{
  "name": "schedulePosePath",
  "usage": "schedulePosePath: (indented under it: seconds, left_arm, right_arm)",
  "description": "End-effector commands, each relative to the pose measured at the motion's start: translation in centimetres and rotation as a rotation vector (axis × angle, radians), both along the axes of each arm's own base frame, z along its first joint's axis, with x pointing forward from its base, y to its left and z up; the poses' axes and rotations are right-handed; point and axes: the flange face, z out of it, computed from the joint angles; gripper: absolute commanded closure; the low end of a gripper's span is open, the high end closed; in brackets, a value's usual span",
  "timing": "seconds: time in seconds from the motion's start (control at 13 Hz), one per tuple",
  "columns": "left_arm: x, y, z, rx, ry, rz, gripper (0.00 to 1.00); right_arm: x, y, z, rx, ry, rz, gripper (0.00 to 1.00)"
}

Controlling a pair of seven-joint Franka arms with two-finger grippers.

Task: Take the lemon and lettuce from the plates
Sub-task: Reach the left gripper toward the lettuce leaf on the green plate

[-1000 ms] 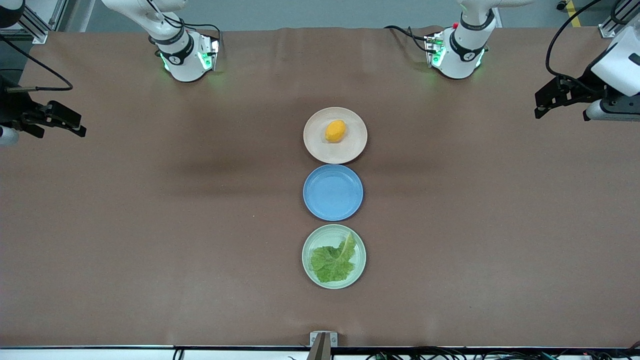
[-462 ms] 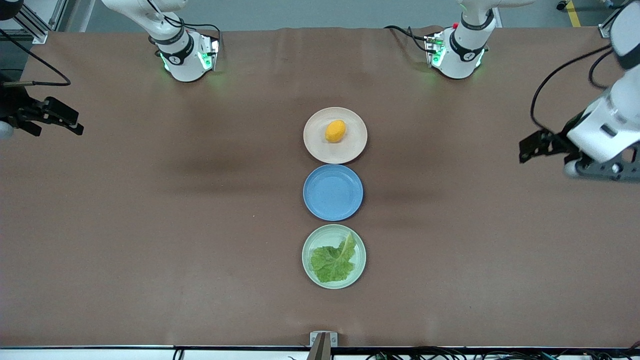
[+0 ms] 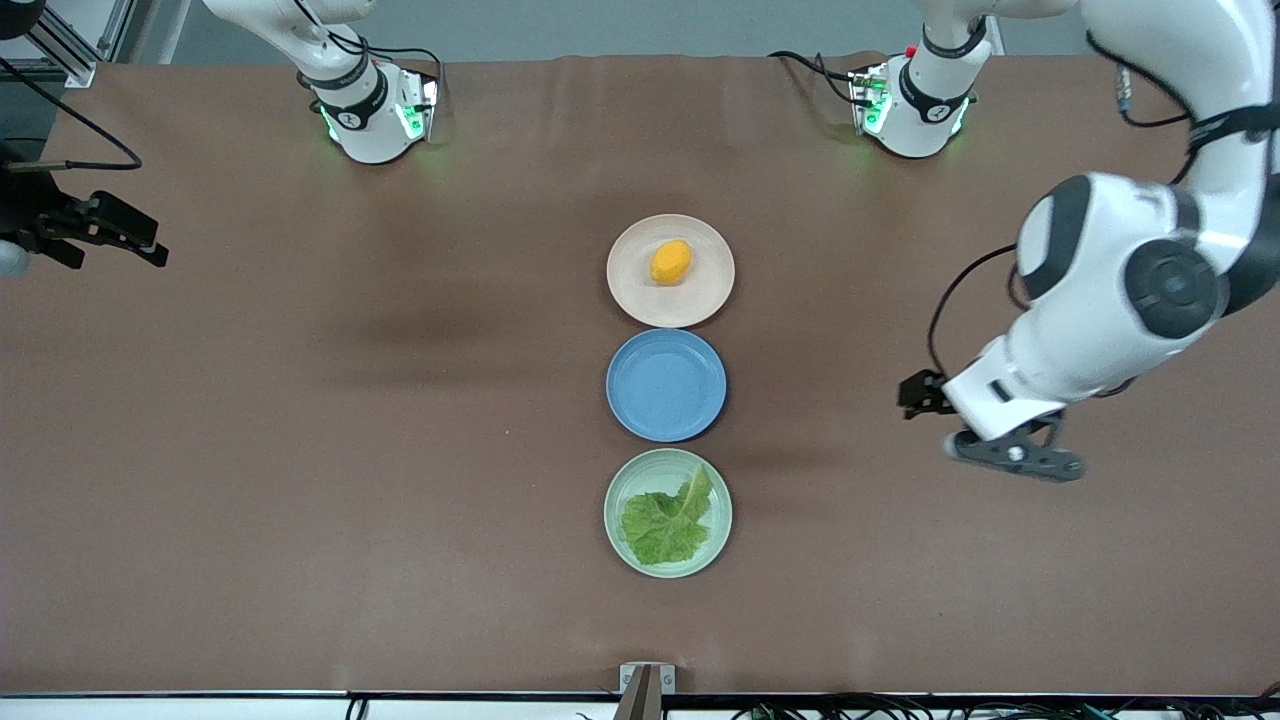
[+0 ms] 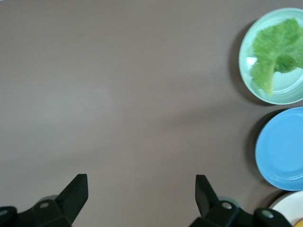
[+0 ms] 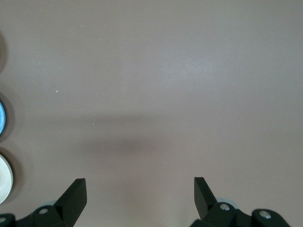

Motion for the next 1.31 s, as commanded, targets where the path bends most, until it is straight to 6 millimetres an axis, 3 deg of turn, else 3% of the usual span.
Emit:
schedulePosePath:
  seconds: [0.0, 0.23, 0.38, 0.62, 0.85, 1.0, 1.23]
  left_arm:
    - [0.4, -5.2, -3.1, -0.016, -0.024, -0.067, 0.00]
    - [1.8, -8.0, -7.7, -0.058, -0.109, -0.093, 0.00]
    - [1.9, -11.0, -11.7, -0.082, -0.163, -0.142, 0.00]
    - [2.6, -12.6, -16.0, -0.108, -0.266, -0.213, 0.00]
    - [3.5, -14.5, -18.2, -0.126, -0.299, -0.243, 0.04]
    - [2.2, -18.2, -20.1, -0.157, -0.338, -0.265, 0.11]
    - [0.9, -21.8, -22.6, -0.181, -0.388, -0.311, 0.33]
  right_arm:
    - [0.6, -0.4, -0.8, -0.019, 0.020, -0.005, 0.00]
    - [2.3, -0.3, -2.7, -0.025, 0.039, 0.004, 0.00]
    - [3.7, -0.2, -3.3, -0.053, 0.055, 0.014, 0.00]
    - [2.6, 2.5, -4.3, 0.012, 0.146, -0.089, 0.00]
    - [1.8, 8.5, -5.7, 0.053, 0.185, -0.222, 0.00]
    - [1.4, 13.1, -6.5, 0.053, 0.185, -0.281, 0.00]
    - [-1.0, 23.4, -9.4, 0.033, 0.157, -0.358, 0.00]
